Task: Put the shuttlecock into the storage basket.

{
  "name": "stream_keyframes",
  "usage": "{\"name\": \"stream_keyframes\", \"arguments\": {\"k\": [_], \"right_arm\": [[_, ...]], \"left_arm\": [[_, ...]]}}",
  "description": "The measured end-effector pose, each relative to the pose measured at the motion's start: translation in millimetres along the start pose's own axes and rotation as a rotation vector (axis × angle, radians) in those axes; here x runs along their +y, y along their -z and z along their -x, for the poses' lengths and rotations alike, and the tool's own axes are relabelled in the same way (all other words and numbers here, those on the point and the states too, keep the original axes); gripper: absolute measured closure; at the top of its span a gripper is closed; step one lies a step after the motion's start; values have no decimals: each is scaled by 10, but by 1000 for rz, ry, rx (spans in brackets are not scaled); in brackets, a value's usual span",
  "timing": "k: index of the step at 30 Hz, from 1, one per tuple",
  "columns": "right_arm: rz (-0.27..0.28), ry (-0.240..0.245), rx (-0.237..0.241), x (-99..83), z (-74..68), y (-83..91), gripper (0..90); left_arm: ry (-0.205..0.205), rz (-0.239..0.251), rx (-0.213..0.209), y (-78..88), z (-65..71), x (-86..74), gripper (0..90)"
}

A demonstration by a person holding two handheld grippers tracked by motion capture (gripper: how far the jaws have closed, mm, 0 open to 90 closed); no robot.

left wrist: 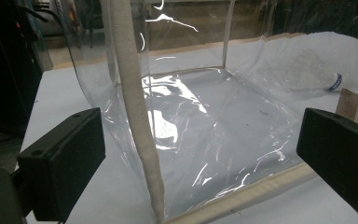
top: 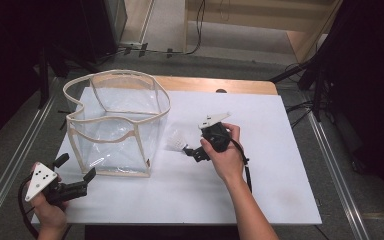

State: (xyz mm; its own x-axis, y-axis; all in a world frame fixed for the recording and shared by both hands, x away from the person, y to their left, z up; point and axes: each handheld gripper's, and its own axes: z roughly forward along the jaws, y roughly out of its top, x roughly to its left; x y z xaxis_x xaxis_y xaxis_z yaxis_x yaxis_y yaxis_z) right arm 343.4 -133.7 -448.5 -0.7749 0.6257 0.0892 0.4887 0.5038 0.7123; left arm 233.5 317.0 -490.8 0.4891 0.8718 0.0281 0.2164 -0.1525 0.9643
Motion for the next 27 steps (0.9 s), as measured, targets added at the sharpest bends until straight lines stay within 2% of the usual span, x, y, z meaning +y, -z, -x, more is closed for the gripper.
{"name": "stream_keyframes", "arguments": {"k": [6, 19, 20, 22, 24, 27], "right_arm": [[-22, 15, -1, 42, -17, -65, 0], [-106, 39, 8, 123, -46, -219, 5], [-109, 38, 5, 125, -46, -225, 56], [-119, 38, -4, 129, -42, -242, 67], [-128, 47, 22, 130, -38, -274, 67], [-144, 45, 26, 132, -39, -300, 68]], "left_arm": [[1, 0, -1, 1, -4, 0, 18], [4, 4, -3, 5, -6, 0, 18], [3, 5, -2, 5, -5, 0, 18], [3, 10, -4, 8, -4, 0, 17], [1, 11, -4, 10, -6, 0, 18], [2, 10, -5, 7, -3, 0, 18]]}}
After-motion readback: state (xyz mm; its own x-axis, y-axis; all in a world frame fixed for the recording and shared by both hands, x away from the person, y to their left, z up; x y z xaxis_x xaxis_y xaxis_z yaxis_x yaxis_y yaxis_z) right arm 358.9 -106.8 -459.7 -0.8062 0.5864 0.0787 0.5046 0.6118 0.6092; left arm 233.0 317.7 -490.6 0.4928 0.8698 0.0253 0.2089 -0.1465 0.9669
